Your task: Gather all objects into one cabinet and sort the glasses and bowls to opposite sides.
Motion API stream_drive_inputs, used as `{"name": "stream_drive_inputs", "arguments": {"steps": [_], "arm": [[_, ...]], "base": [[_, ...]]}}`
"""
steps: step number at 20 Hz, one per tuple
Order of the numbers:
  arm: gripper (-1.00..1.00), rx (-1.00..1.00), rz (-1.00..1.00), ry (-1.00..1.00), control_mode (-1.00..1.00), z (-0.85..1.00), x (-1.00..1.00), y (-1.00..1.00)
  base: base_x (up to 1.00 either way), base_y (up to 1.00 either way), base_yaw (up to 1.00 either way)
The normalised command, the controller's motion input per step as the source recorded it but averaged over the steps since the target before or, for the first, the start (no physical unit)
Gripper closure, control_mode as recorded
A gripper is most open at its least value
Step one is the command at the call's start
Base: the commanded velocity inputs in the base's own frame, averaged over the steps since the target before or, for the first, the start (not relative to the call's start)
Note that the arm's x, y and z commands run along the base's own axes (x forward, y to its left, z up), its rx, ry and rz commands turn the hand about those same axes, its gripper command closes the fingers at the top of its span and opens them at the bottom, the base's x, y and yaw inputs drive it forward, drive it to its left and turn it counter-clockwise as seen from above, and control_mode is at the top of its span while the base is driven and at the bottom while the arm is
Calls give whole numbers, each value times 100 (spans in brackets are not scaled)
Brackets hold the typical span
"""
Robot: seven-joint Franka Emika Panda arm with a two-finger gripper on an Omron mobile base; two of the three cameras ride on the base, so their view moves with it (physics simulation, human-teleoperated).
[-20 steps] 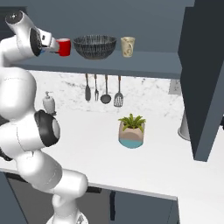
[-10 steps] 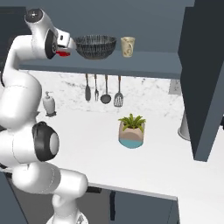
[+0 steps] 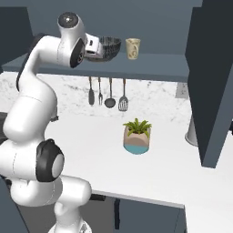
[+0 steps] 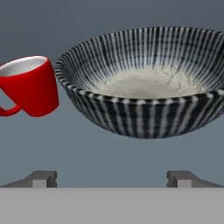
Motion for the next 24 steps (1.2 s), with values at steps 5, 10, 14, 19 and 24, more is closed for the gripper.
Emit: {"name": "stream_drive_inputs", "arguments": {"steps": [5, 10, 14, 19, 24], "arm": [[-100, 0, 6, 2, -100, 1, 0, -74], [-100, 0, 8, 2, -100, 0, 0, -62], [-100, 0, 7, 3, -100, 0, 0, -49], [-100, 0, 3, 1, -100, 0, 0, -42], [-100, 0, 3, 0, -100, 0, 0, -41]], "base": [[0, 0, 0], [0, 0, 0], [0, 0, 0], [0, 0, 0], [0, 0, 0]]}}
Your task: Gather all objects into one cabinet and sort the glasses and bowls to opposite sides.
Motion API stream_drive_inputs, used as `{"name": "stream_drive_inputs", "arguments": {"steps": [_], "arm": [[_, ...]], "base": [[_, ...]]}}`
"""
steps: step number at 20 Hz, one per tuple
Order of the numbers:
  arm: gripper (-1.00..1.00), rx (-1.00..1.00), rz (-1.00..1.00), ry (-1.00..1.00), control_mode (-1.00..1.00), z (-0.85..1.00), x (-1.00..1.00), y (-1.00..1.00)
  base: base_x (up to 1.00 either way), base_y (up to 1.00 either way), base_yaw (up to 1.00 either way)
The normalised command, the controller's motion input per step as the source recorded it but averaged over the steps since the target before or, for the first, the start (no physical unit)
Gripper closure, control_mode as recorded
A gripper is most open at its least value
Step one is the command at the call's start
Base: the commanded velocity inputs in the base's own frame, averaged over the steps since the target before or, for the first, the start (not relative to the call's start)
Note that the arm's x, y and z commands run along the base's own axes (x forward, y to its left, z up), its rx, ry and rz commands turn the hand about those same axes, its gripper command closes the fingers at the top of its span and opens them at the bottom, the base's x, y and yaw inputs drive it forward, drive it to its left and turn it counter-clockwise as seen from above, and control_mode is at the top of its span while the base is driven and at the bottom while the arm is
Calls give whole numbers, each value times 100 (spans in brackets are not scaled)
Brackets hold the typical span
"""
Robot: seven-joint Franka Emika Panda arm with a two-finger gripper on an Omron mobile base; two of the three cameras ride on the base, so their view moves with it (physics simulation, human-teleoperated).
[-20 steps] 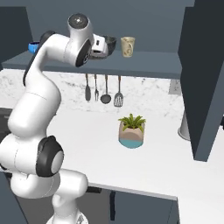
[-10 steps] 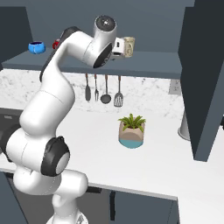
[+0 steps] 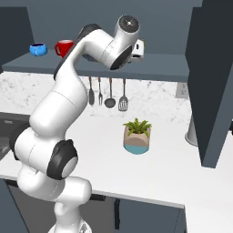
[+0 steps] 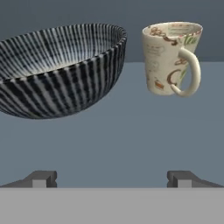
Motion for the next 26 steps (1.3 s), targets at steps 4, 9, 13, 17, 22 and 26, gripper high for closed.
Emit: {"name": "stream_drive_inputs", "arguments": {"steps": [4, 9, 13, 17, 22, 26], "arm": [[-100, 0, 5, 0, -100, 0, 5, -35], [-100, 0, 7, 0, -100, 0, 11, -23], [-100, 0, 6, 0, -100, 0, 0, -22], [-100, 0, 1, 0, -100, 0, 6, -3], [-100, 0, 3, 0, -100, 5, 13, 0], [-100, 0, 2, 0, -100, 13, 15, 0]], "base": [[0, 0, 0], [0, 0, 0], [0, 0, 0], [0, 0, 0], [0, 0, 0], [0, 0, 0]]}}
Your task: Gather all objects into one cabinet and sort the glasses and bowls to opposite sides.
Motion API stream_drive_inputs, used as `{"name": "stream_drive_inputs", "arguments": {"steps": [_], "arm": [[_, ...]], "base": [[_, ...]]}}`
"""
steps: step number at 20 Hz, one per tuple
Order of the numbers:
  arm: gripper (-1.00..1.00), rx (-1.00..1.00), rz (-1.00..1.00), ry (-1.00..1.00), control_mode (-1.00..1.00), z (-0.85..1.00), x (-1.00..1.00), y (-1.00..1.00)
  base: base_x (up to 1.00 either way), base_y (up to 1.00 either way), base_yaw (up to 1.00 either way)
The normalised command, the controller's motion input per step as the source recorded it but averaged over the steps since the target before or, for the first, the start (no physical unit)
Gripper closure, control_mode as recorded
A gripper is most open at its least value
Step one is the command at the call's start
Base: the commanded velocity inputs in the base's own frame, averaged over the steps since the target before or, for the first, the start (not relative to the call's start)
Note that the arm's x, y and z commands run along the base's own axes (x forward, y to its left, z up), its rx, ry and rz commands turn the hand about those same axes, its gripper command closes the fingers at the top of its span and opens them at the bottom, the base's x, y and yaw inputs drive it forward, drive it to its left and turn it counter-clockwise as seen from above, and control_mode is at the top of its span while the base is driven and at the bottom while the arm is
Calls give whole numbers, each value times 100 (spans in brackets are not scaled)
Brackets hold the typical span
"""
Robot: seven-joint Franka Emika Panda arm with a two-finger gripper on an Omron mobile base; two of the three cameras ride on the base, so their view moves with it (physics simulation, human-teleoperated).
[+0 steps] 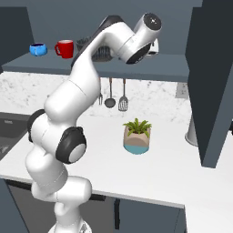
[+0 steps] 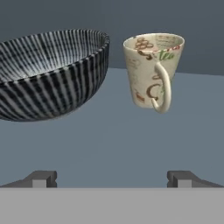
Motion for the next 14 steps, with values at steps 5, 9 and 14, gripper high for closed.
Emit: {"name": "stream_drive_inputs", "arguments": {"steps": [5, 9, 14], "arm": [[-100, 0, 0, 0, -100, 9, 26, 0], [-100, 0, 0, 0, -100, 8, 23, -1], [-100, 0, 0, 0, -100, 5, 10, -1]], "base": [[0, 0, 0], [0, 0, 0], [0, 0, 0]]}}
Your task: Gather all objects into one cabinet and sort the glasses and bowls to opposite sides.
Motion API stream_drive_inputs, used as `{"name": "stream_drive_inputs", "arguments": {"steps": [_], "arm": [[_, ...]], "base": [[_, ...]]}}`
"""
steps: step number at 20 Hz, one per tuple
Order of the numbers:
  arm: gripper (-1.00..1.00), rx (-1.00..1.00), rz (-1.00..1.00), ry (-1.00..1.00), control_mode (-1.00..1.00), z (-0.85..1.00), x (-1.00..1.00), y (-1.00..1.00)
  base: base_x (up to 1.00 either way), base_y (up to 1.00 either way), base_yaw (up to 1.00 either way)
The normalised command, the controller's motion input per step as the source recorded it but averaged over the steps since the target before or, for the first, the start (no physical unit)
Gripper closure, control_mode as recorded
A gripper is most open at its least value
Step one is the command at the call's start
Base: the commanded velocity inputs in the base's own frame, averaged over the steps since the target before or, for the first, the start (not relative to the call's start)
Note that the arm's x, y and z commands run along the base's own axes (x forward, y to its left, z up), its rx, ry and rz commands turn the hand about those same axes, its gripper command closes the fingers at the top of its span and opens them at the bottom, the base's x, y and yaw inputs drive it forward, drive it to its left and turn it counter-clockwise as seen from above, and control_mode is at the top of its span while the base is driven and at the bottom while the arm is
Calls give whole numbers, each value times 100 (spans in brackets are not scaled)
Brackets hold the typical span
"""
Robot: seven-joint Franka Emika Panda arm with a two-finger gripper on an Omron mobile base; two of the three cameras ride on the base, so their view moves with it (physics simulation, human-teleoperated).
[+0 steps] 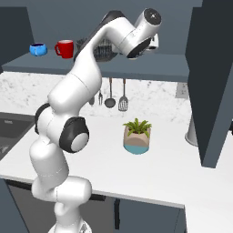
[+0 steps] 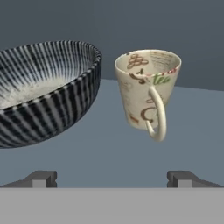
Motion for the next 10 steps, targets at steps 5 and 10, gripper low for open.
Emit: {"name": "stream_drive_inputs", "arguments": {"steps": [5, 10], "arm": [[-100, 0, 0, 0, -100, 3, 16, 0], [-100, 0, 0, 0, -100, 4, 9, 0]], "base": [[0, 0, 0], [0, 0, 0]]}}
